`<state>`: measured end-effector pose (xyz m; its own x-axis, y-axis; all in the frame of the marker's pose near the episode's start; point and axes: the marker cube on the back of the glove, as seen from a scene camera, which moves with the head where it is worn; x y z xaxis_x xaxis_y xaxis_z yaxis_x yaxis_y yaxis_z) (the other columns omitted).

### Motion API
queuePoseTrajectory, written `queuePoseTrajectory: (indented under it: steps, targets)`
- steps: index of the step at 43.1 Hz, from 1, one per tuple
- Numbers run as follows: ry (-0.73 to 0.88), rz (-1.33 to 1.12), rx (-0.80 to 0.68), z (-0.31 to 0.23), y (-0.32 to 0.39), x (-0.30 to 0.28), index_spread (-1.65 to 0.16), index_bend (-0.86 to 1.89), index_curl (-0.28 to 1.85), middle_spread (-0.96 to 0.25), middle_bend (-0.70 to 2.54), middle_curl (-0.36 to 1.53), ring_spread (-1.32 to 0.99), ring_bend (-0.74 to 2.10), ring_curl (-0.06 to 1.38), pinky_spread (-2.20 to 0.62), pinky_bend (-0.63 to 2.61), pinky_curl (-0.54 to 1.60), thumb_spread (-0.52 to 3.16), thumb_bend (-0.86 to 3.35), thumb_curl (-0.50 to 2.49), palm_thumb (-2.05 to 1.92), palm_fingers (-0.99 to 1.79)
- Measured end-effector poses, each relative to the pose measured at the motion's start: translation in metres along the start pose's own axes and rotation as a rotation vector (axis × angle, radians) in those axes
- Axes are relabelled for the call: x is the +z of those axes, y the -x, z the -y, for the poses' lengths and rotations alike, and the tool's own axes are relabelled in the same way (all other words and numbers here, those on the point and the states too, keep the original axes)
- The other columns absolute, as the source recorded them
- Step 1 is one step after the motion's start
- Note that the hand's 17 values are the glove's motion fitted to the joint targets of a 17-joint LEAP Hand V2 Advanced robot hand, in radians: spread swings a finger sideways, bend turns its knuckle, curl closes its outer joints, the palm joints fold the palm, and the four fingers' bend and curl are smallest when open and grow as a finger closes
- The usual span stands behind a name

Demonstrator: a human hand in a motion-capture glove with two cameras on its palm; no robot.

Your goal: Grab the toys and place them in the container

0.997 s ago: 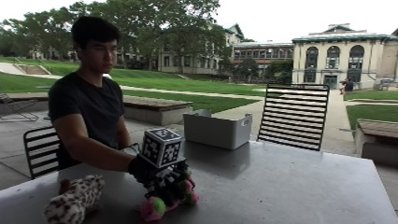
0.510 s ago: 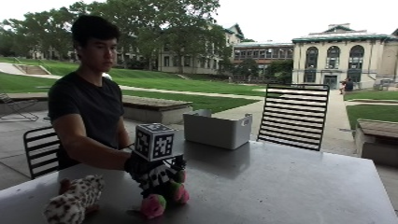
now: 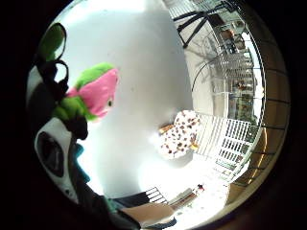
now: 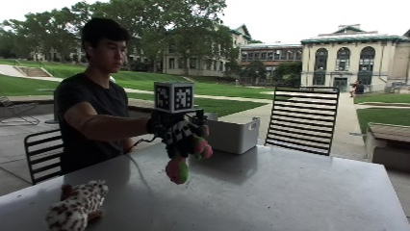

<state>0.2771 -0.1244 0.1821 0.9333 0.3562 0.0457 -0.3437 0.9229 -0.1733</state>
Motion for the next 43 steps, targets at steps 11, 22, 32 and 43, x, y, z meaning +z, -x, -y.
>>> queuePoseTrajectory:
  steps: [11, 22, 32, 43]
  targets:
    - [-0.116, 0.035, -0.181, -0.036, 0.105, -0.127, -0.27, 0.54, 0.73, -0.42, 0.68, 0.61, -0.46, 1.13, 0.42, -0.39, 1.04, 0.38, 0.8, 0.2, 0.76, 0.73, 0.81]
    - [-0.234, 0.027, -0.31, -0.097, 0.245, -0.185, -0.32, 0.44, 0.85, -0.45, 0.64, 0.62, -0.47, 1.12, 0.42, -0.38, 1.06, 0.38, 0.77, 0.16, 0.81, 0.73, 0.81]
    - [-0.249, 0.084, -0.514, -0.155, 0.373, -0.191, -0.35, 0.36, 0.97, -0.47, 0.61, 0.64, -0.47, 1.11, 0.42, -0.38, 1.06, 0.37, 0.75, 0.14, 0.85, 0.74, 0.81]
    - [-0.273, 0.009, -0.624, -0.16, 0.42, -0.171, -0.38, 0.27, 1.09, -0.49, 0.58, 0.65, -0.48, 1.1, 0.41, -0.38, 1.06, 0.36, 0.75, 0.11, 0.88, 0.75, 0.82]
